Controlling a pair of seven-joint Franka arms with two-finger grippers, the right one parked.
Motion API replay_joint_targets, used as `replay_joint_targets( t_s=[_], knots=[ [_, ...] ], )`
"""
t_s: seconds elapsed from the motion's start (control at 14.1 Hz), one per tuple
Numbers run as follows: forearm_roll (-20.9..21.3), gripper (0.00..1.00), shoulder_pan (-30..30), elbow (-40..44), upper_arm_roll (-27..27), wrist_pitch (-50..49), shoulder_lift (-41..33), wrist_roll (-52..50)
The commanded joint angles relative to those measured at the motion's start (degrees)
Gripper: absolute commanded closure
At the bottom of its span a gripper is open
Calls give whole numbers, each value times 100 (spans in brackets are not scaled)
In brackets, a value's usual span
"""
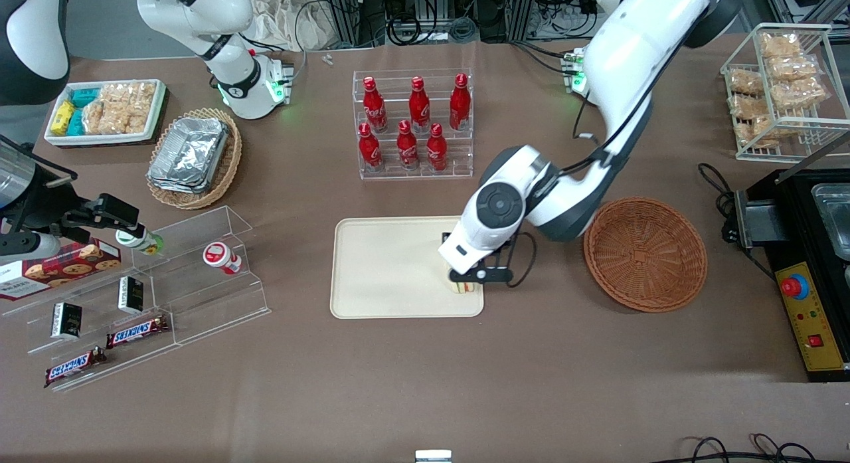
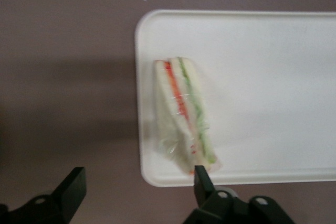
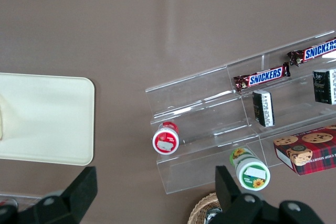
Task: Place sandwich from basket to tray
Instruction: 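Open the left gripper to release the sandwich and lift away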
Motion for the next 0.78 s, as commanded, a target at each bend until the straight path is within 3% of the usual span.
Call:
replay_joint_targets(
  t_s=[0.0, 0.35, 0.5, 0.71],
  knots=[
    [71, 1, 449, -179, 22, -826, -985, 549],
    [-70, 1, 1679, -126, 14, -1856, -2015, 2314],
    [-271, 1, 2128, -4, 22, -2208, -2261, 2966],
    [-184, 0, 2568, 399, 40, -2691, -2341, 3390]
  ],
)
